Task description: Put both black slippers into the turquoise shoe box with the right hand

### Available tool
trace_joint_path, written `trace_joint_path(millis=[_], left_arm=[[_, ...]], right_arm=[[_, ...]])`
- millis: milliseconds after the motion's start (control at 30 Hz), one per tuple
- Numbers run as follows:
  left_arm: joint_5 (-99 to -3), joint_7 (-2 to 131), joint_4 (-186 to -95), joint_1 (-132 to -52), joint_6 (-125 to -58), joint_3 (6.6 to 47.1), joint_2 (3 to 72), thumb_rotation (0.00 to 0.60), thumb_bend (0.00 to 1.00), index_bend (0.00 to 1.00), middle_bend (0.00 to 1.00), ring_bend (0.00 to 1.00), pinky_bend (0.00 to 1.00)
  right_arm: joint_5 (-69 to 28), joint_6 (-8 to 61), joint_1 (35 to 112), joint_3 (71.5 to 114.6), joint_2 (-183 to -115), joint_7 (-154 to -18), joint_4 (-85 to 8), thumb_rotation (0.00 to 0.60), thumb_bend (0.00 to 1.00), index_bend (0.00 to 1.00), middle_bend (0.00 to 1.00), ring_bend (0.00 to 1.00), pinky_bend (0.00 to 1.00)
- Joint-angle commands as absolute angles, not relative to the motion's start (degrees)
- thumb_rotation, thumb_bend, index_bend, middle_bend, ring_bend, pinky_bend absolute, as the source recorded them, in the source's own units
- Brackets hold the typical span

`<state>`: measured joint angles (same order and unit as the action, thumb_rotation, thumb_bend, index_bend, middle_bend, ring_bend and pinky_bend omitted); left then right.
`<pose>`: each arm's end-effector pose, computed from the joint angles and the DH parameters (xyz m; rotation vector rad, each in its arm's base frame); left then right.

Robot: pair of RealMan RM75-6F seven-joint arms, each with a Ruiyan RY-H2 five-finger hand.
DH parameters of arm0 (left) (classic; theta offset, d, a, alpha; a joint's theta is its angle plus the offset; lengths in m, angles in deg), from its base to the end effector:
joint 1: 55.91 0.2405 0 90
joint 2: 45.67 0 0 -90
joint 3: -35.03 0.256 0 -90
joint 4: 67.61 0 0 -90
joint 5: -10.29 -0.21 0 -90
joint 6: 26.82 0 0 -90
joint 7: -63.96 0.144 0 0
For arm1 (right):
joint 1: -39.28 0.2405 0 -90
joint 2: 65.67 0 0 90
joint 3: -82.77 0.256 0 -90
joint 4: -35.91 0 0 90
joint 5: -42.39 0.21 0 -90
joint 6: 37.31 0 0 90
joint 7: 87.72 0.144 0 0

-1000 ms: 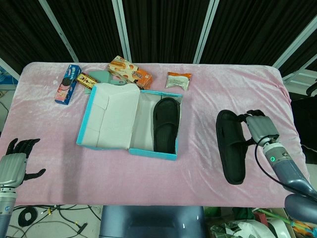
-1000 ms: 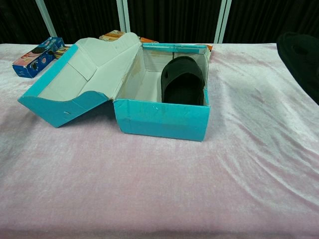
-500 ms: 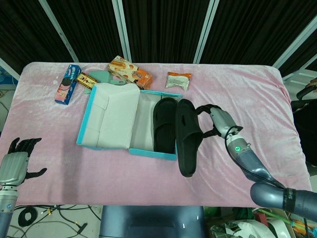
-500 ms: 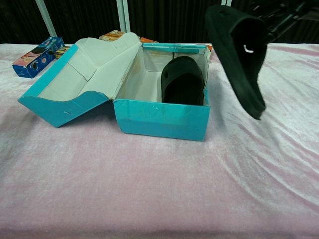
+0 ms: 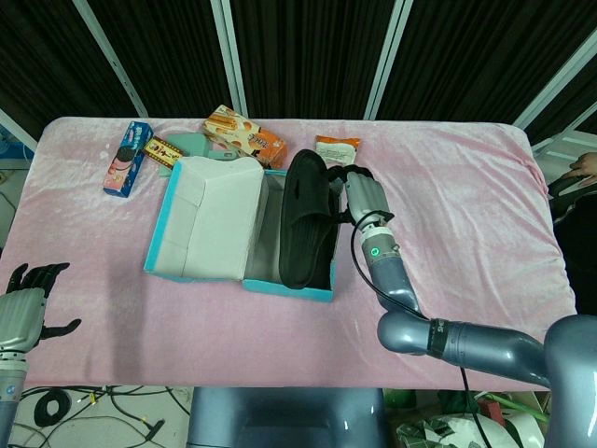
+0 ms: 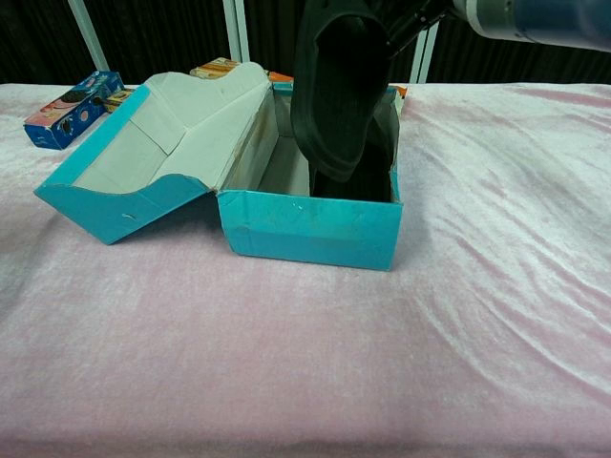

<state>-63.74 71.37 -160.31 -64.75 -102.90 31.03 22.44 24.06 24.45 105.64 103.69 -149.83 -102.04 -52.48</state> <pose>-0.3232 0.2033 0.1268 -1.3577 -1.0280 -0.7402 -0.0392 -0.4270 0.0386 1.3743 -1.4123 1.1494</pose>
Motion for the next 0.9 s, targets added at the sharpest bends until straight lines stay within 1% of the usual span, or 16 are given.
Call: trace_joint_path(millis=[33,333,567,733,900], left_arm=[[-63.6,71.4,-160.2,-64.8,-102.7,31.0,22.5,0.6,0.0,0.16,0.17,0.12,0.04],[-63.3,71.6,-160.4,-64.9,-102.5,30.9,22.5,0.6,0.0,0.15,0.17,0.12,0.04],[-62.9,71.7,-160.7,-64.7,-102.6,31.0,22.3,0.6,0.0,0.15,0.17,0.12,0.04],[-62.8,71.8,-160.8,-64.7,-102.7,31.0,22.3,0.6,0.0,0.15,0.17,0.12,0.04],[-62.8,72.0,-161.0,-64.8,-102.7,30.9,22.2,0.6,0.0,0.15,0.16,0.12,0.04]], right_arm=[[25.2,27.9,107.5,105.3,-153.5,-105.1,-49.7,0.6,0.1,0.48,0.44,0.15,0.09],[22.6,32.2,109.2,106.1,-162.6,-109.2,-42.0,0.6,0.1,0.48,0.44,0.15,0.09],[20.4,34.1,109.4,107.5,-168.0,-111.4,-37.0,0.6,0.1,0.48,0.44,0.15,0.09],[19.3,33.4,108.7,107.6,-169.6,-113.2,-36.5,0.6,0.1,0.48,0.44,0.15,0.09],[19.5,31.5,107.8,106.9,-168.9,-116.7,-38.9,0.6,0.09,0.48,0.44,0.15,0.09]])
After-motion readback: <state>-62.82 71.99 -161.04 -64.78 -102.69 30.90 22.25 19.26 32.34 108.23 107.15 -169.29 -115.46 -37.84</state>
